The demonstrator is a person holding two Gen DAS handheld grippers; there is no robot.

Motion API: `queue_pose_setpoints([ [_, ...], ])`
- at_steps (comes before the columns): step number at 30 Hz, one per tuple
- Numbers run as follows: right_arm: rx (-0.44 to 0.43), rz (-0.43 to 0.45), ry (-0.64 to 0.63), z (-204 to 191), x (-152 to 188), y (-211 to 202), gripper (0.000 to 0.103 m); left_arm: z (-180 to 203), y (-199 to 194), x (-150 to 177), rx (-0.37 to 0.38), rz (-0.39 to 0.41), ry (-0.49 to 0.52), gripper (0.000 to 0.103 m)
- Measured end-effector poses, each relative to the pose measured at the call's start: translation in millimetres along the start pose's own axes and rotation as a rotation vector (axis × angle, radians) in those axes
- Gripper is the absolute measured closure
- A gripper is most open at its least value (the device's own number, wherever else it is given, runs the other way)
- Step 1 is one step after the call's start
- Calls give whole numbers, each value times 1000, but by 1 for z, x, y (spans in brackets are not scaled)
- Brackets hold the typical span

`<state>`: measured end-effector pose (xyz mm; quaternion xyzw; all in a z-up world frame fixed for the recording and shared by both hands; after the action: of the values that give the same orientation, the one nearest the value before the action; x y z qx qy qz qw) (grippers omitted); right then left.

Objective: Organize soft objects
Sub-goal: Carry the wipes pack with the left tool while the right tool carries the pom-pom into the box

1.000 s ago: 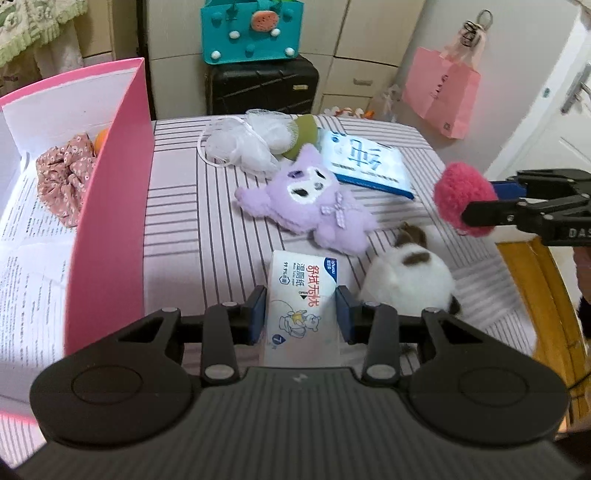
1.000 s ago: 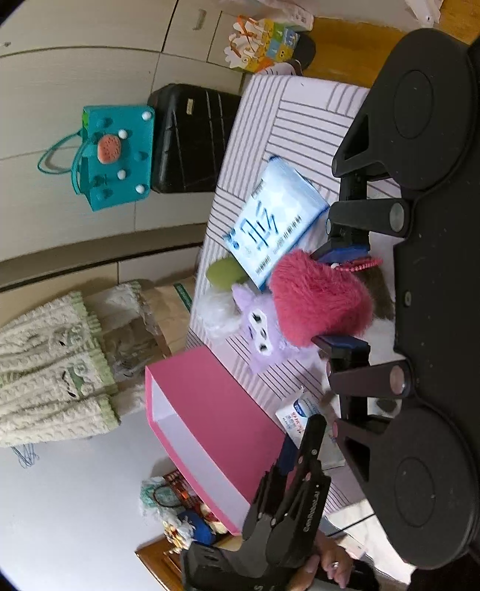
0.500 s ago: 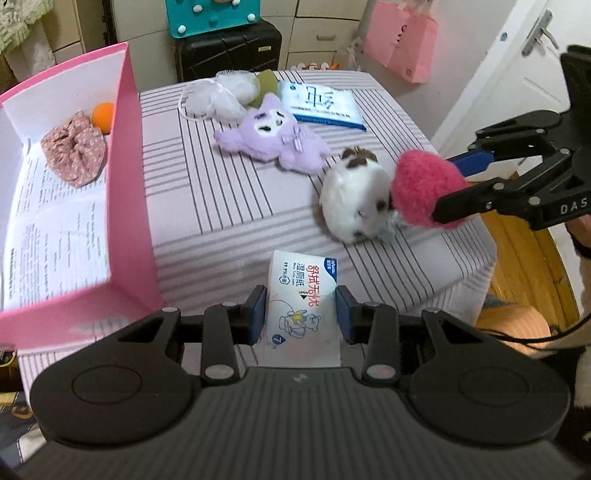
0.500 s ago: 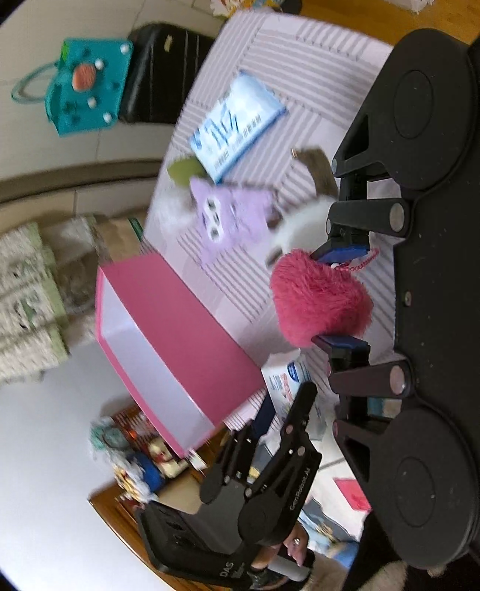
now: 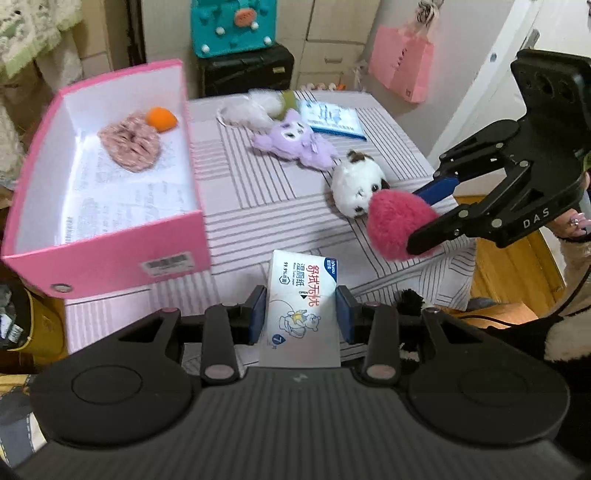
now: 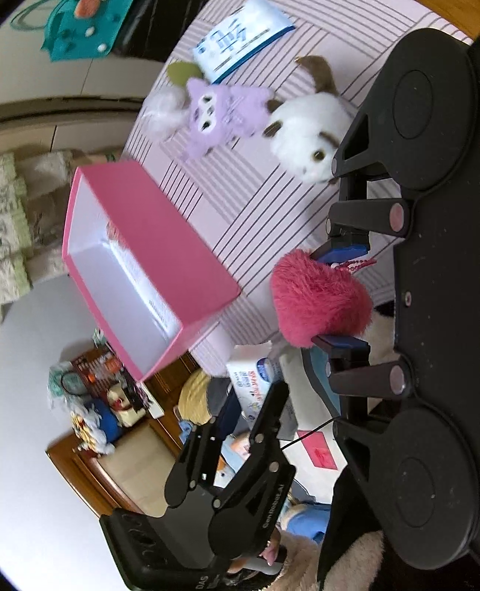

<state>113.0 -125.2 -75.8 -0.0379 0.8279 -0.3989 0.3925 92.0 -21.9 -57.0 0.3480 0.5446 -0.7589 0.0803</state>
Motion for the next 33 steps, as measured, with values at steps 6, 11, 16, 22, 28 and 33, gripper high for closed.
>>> queue_pose_setpoints([
  [6, -9, 13, -83, -22, -25, 1, 59, -22, -31, -11, -29, 133, 18, 65],
  [11, 87, 94, -187, -30, -60, -1, 59, -54, -41, -29, -32, 202, 18, 65],
  [16, 107, 152, -220, -29, -96, 11, 59, -91, -32, -64, -76, 237, 31, 65],
  [22, 151, 183, -303, -22, -144, 44, 59, -136, 9, -100, -118, 213, 4, 65],
  [28, 207, 152, -409, -10, -188, 95, 59, -174, 60, -128, -212, 151, -7, 65],
  [33, 312, 71, -522, 17, -202, 147, 59, -211, 90, -142, -266, 117, -80, 64],
])
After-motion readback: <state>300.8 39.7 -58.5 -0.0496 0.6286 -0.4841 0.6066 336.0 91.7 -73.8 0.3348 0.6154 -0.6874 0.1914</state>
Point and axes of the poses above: each gripper's, at about its wrist camera, not at the fingertips, and y roughly the way its jaws point, z to its right, x to its underside, the point moved 9 cm from there along y, roughly the way its jaws point, and after that the axes turned 6 degrees about z, right-handed, at the moved point
